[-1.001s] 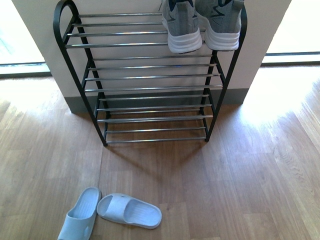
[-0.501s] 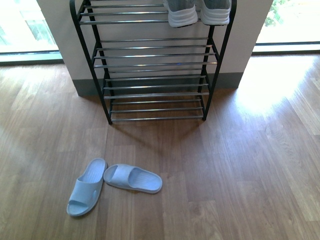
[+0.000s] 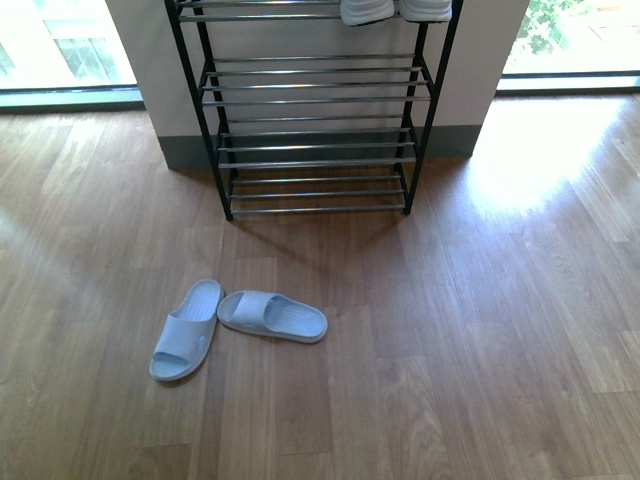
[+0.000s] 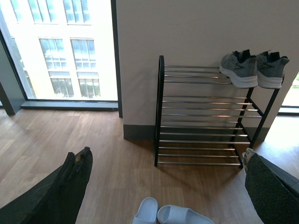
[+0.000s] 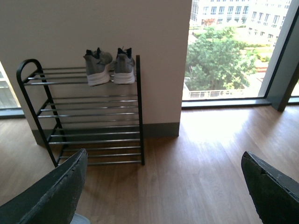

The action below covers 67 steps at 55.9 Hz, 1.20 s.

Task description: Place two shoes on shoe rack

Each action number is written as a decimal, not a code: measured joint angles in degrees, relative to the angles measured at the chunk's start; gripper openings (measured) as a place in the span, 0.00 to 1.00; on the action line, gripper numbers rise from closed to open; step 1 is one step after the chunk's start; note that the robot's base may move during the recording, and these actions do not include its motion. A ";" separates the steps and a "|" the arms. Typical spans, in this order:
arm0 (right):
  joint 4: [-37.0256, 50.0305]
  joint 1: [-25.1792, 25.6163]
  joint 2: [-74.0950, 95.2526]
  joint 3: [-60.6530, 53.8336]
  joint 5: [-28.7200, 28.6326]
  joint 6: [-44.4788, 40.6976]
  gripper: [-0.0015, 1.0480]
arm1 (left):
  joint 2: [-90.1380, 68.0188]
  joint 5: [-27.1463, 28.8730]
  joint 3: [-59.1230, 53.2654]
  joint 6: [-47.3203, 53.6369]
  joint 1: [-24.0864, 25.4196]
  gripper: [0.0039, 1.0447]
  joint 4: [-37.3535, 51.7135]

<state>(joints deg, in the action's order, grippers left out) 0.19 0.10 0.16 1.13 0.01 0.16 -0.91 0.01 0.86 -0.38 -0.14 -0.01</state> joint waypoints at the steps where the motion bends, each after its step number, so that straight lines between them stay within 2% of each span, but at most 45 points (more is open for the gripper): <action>1: 0.00 0.00 0.00 0.00 0.00 0.00 0.91 | -0.02 0.00 0.00 0.00 0.00 0.91 0.00; 67: -0.09 0.00 0.07 0.00 0.02 0.00 0.91 | 0.00 0.00 0.00 0.11 0.00 0.91 -0.02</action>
<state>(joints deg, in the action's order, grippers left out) 0.10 0.10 0.23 1.13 0.03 0.16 -0.91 0.01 0.86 -0.27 -0.14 -0.03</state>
